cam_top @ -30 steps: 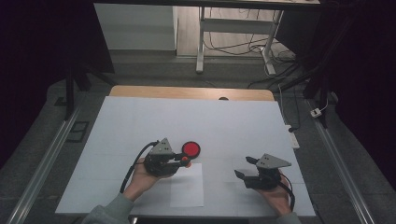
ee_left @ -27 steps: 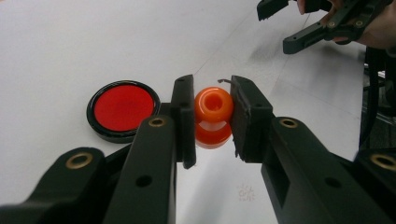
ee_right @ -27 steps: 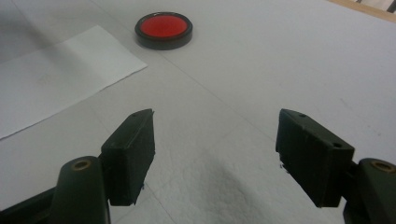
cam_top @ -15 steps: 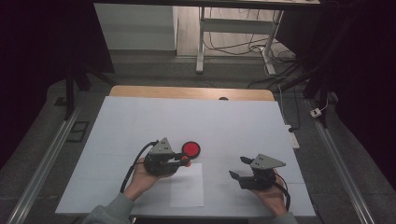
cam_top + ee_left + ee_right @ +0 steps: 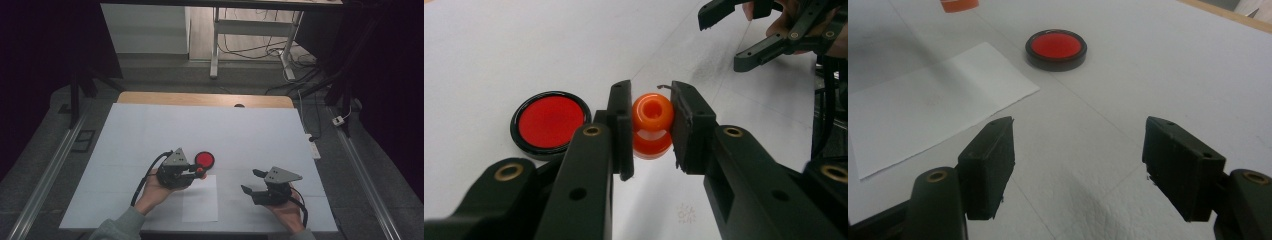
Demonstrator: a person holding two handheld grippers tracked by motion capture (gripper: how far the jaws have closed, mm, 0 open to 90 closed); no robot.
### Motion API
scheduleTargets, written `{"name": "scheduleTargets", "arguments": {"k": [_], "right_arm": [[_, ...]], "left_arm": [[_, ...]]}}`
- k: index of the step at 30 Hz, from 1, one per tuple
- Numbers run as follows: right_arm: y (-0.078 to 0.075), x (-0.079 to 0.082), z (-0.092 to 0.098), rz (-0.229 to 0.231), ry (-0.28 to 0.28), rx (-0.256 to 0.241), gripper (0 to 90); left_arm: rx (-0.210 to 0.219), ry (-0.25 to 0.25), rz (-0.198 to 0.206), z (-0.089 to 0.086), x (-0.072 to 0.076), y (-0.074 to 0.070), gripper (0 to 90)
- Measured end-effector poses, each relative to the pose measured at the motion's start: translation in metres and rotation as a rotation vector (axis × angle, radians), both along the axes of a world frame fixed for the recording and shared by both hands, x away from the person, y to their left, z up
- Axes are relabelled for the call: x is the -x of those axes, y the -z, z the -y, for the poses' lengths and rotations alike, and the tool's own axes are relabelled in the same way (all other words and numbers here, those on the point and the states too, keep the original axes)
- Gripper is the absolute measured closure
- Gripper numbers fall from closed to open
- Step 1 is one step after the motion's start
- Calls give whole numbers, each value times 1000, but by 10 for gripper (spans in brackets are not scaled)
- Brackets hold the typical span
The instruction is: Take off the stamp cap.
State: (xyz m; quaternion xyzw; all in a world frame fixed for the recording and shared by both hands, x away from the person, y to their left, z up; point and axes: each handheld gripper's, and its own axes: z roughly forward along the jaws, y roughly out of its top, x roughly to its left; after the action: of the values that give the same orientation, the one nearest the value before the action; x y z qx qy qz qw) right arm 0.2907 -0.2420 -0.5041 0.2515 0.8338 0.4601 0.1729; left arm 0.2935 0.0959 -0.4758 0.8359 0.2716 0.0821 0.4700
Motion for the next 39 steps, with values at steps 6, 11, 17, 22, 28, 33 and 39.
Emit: {"name": "scheduleTargets", "arguments": {"k": [6, 11, 17, 22, 28, 33, 39], "right_arm": [[0, 1, -8, -1, -23, 0, 291], [0, 3, -14, 5, -30, 9, 294], [-1, 4, -22, 10, -48, 12, 295], [-1, 5, -28, 13, -63, 12, 296], [0, 7, -34, 17, -75, 11, 304], [1, 8, -39, 14, -84, 13, 305], [5, 7, -50, 10, -104, 17, 306]], "left_arm": [[-5, 2, -1, 1, 0, 1, 716], [-4, 3, -2, 1, 0, 2, 716], [-5, 3, -5, 1, -1, 2, 716], [-4, 4, -6, 1, 0, 2, 716], [-5, 6, -8, 2, 0, 3, 717], [-7, 8, -9, 2, -1, 3, 717], [-7, 9, -10, 3, -1, 4, 717]]}}
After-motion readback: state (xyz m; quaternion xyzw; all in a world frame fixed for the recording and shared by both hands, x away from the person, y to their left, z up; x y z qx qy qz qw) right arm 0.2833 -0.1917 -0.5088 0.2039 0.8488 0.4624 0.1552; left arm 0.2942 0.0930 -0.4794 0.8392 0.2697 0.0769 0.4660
